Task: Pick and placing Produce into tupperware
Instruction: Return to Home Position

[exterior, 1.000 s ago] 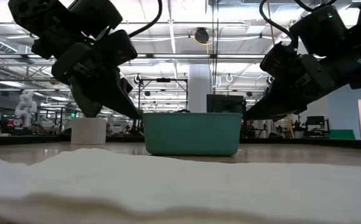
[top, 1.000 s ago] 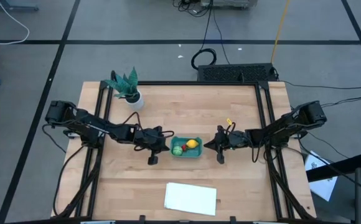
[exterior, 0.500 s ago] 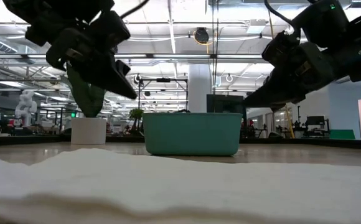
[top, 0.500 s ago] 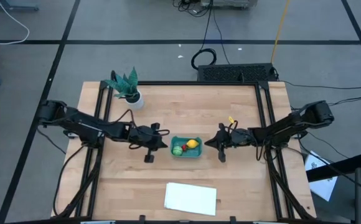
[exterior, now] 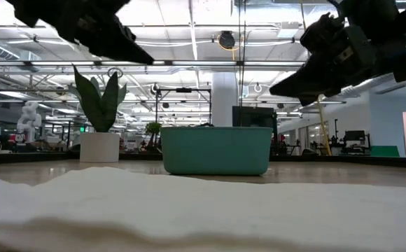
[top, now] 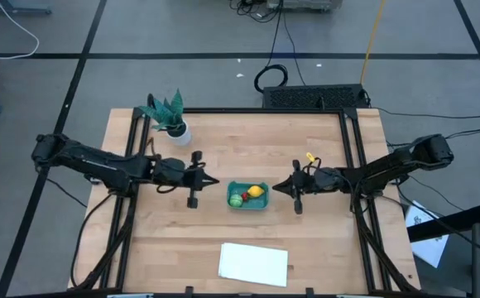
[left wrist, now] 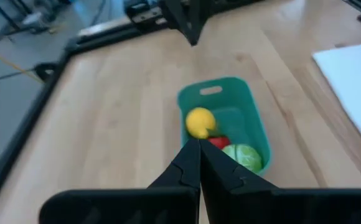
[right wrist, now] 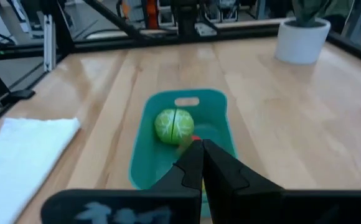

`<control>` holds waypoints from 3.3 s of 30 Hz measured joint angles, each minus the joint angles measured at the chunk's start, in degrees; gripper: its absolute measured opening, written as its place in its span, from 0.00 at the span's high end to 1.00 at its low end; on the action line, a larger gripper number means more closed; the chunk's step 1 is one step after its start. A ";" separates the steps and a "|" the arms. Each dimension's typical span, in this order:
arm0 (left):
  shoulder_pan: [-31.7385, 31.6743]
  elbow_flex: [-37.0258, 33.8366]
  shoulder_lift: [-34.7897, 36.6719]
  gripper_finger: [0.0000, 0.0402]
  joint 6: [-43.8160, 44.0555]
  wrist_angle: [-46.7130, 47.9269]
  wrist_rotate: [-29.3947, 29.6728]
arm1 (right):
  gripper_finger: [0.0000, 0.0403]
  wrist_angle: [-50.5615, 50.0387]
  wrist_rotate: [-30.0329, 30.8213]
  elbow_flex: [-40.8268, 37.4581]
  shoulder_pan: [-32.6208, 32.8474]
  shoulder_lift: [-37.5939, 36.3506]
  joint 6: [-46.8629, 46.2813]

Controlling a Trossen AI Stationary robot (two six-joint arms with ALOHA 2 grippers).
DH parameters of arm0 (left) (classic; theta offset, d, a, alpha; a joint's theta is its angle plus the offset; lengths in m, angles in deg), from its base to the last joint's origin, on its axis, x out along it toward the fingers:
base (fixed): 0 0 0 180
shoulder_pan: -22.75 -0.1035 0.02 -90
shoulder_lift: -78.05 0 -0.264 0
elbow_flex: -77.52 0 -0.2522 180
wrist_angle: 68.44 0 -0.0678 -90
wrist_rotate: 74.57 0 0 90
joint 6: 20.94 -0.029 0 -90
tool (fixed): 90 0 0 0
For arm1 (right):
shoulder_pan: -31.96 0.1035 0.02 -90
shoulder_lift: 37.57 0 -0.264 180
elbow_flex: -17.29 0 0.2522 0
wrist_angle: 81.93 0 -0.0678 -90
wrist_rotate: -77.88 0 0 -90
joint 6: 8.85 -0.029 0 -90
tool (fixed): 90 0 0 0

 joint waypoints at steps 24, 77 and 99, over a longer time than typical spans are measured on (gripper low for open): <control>1.11 0.01 25.93 1.00 -2.49 12.01 10.90 | 1.00 0.30 0.22 -7.01 -0.02 -18.34 2.65; -5.95 -15.92 60.74 1.00 3.52 16.77 2.88 | 1.00 -11.42 -8.89 -7.00 -7.80 -37.62 2.52; -5.95 -20.76 62.23 1.00 2.51 16.74 5.12 | 1.00 -17.53 -11.16 -7.00 -12.38 -47.71 3.37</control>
